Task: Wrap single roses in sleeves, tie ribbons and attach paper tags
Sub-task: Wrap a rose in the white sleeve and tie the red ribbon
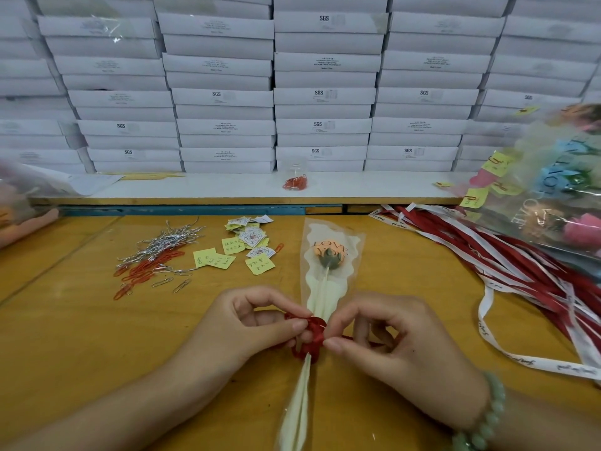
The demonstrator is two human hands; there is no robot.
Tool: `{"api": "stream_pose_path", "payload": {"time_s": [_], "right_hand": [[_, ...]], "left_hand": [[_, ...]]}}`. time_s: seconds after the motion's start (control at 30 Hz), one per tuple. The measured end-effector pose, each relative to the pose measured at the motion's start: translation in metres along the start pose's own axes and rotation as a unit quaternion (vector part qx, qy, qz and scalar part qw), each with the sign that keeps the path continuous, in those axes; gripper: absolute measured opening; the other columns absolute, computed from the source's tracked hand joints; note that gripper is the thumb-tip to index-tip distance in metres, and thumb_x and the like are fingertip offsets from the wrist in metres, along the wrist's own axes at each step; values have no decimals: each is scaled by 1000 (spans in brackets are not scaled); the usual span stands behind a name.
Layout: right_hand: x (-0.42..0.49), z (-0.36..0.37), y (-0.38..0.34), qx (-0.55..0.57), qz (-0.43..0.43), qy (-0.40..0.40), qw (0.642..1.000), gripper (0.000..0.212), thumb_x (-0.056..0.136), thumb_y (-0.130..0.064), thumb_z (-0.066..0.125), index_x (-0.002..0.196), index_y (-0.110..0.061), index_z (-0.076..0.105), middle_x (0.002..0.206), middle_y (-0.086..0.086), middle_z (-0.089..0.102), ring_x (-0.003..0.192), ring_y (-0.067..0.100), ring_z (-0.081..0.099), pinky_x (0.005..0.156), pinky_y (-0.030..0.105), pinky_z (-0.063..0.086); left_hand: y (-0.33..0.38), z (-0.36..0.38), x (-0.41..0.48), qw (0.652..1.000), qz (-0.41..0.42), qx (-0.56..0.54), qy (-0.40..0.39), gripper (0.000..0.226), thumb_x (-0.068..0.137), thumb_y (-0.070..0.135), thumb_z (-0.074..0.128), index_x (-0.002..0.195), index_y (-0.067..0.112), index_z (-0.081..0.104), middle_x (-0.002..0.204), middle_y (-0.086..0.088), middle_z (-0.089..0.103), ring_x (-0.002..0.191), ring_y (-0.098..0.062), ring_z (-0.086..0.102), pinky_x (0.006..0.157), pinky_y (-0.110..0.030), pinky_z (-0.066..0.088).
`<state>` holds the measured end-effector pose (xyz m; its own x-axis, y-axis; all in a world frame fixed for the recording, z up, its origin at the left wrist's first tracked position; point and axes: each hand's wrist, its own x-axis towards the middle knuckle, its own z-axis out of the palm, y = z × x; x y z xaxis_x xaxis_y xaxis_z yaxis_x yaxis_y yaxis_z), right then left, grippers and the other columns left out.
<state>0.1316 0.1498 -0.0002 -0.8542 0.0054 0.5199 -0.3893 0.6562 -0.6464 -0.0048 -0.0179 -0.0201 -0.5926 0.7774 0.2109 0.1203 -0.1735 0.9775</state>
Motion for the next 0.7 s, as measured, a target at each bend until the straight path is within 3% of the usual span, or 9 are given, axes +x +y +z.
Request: {"api": "stream_pose_path", "payload": {"time_s": [0.27, 0.43, 0.57, 0.7], "right_hand": [[0, -1, 2, -67, -8, -13, 998, 11, 77, -28, 79, 80, -26, 68, 75, -21, 62, 57, 4, 54, 59, 6, 37], [3, -1, 4, -102, -4, 2, 995, 23, 75, -30, 80, 86, -25, 61, 83, -14, 56, 77, 10, 55, 65, 9, 37], [3, -2, 4, -89, -15, -20, 996, 13, 80, -34, 72, 84, -25, 65, 82, -14, 58, 79, 7, 57, 67, 10, 39], [2, -3, 5, -65, -13, 8, 998, 13, 83, -38, 66, 85, -25, 66, 80, -11, 59, 79, 11, 58, 66, 13, 40]], "left_hand": [[6, 6, -3, 999, 15, 9, -43, 12, 69, 1, 78, 80, 5, 77, 87, -12, 73, 77, -22, 72, 71, -22, 56], [10, 9, -5, 998, 21, 26, -45, 12, 67, 1, 74, 78, 4, 77, 85, -13, 74, 76, -20, 71, 71, -21, 56], [10, 8, -5, 999, 18, 36, -23, 13, 68, 4, 74, 81, 5, 77, 83, -15, 73, 72, -23, 70, 66, -23, 57], [10, 8, -4, 999, 14, 43, -5, 12, 68, 9, 75, 80, 8, 77, 78, -14, 70, 63, -19, 65, 57, -21, 52]]}}
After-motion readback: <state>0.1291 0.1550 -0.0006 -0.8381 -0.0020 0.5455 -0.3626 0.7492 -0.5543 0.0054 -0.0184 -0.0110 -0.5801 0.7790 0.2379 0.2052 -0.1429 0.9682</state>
